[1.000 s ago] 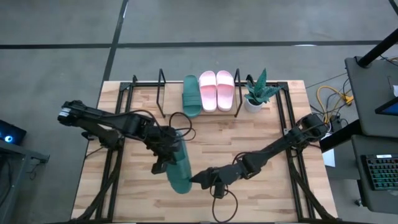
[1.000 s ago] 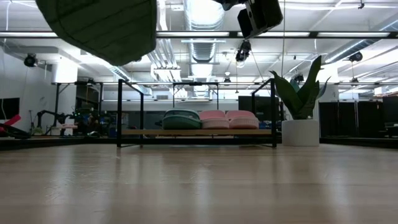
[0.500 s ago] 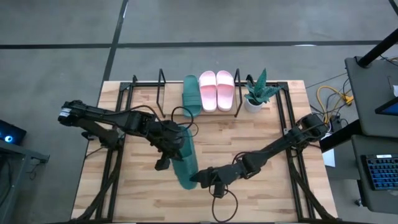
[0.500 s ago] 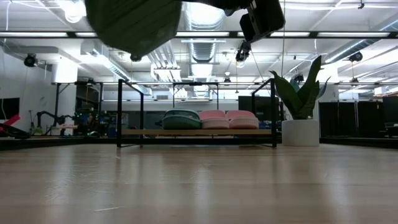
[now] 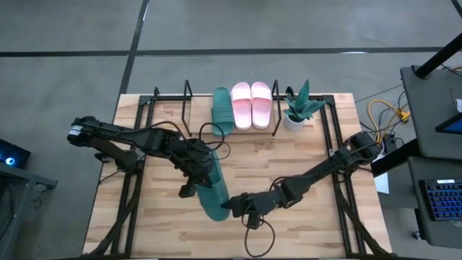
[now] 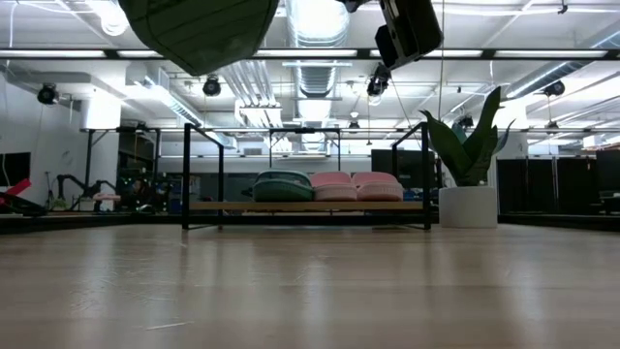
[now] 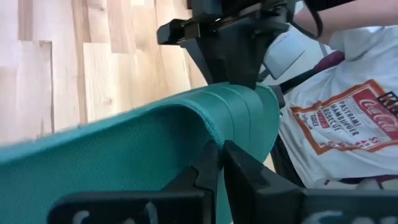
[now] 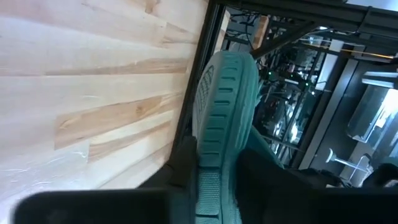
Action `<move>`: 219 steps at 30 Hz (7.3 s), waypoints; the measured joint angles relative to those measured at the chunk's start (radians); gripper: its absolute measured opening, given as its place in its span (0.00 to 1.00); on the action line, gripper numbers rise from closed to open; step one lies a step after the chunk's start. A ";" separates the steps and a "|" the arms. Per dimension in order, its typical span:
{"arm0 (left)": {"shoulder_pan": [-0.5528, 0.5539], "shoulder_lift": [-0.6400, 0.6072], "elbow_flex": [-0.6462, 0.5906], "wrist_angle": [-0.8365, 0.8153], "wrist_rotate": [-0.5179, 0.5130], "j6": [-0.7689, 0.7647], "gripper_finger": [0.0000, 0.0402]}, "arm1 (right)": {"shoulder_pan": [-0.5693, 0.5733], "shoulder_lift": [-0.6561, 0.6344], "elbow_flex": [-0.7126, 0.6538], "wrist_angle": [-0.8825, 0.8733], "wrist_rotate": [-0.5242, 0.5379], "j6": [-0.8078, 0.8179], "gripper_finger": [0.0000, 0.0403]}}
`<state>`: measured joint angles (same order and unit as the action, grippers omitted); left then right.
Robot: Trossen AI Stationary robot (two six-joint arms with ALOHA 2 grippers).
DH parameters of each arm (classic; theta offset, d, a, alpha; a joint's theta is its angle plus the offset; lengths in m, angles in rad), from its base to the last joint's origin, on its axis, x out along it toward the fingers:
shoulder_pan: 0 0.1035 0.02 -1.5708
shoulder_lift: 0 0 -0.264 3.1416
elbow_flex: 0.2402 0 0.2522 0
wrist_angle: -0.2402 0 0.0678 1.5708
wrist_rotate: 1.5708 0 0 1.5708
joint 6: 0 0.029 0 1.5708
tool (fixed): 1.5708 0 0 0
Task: Pick and place slides into the shelf
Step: Put the green slipper on the shelf
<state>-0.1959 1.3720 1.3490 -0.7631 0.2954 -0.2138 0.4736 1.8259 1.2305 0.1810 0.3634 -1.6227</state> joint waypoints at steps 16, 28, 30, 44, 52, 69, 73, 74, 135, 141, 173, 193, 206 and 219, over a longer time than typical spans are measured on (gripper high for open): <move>-0.005 -0.061 0.000 0.023 -0.013 0.194 0.33 | 0.002 -0.005 -0.014 -0.006 0.110 0.107 0.12; -0.048 -0.256 0.000 -0.098 -0.249 0.198 0.52 | 0.000 -0.018 -0.041 0.071 0.178 0.189 0.11; -0.075 -0.259 -0.001 -0.117 -0.373 0.209 0.52 | -0.009 -0.020 -0.041 0.088 0.189 0.199 0.11; -0.188 -0.096 -0.003 -0.188 -0.748 0.230 0.52 | -0.099 -0.023 -0.041 0.122 0.200 0.272 0.11; -0.191 -0.034 -0.001 -0.171 -0.837 0.201 0.52 | -0.101 -0.023 -0.041 0.130 0.210 0.287 0.11; -0.217 -0.022 -0.001 -0.163 -0.866 0.198 0.52 | -0.154 -0.032 -0.044 0.139 0.218 0.288 0.11; -0.219 -0.014 -0.001 -0.165 -0.939 0.216 0.52 | -0.153 -0.032 -0.044 0.140 0.191 0.295 0.11; -0.219 -0.010 -0.001 -0.164 -0.943 0.223 0.52 | -0.153 -0.032 -0.044 0.139 0.187 0.295 0.11; -0.088 0.044 -0.092 -0.164 -1.517 0.431 0.00 | -0.121 -0.359 -0.206 -0.042 0.175 0.927 0.47; 0.001 0.071 -0.136 -0.156 -1.517 0.404 0.00 | -0.118 -0.446 -0.328 -0.017 0.176 1.003 0.48; 0.117 0.210 -0.299 -0.129 -1.767 0.351 0.00 | -0.111 -0.534 -0.446 -0.013 0.127 1.042 0.48; 0.127 -0.020 -0.507 0.675 -1.451 0.966 0.00 | -0.111 -0.534 -0.448 -0.017 0.126 1.037 0.48; 0.129 0.000 -0.570 0.689 -1.536 1.029 0.00 | -0.111 -0.534 -0.449 -0.015 0.124 1.039 0.48; 0.139 0.004 -0.581 0.677 -1.590 1.032 0.00 | -0.111 -0.534 -0.449 -0.016 0.124 1.039 0.48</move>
<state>-0.0564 1.3762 0.7685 -0.0859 -1.2944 0.8178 0.3622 1.2919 0.7815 0.1654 0.4877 -0.5835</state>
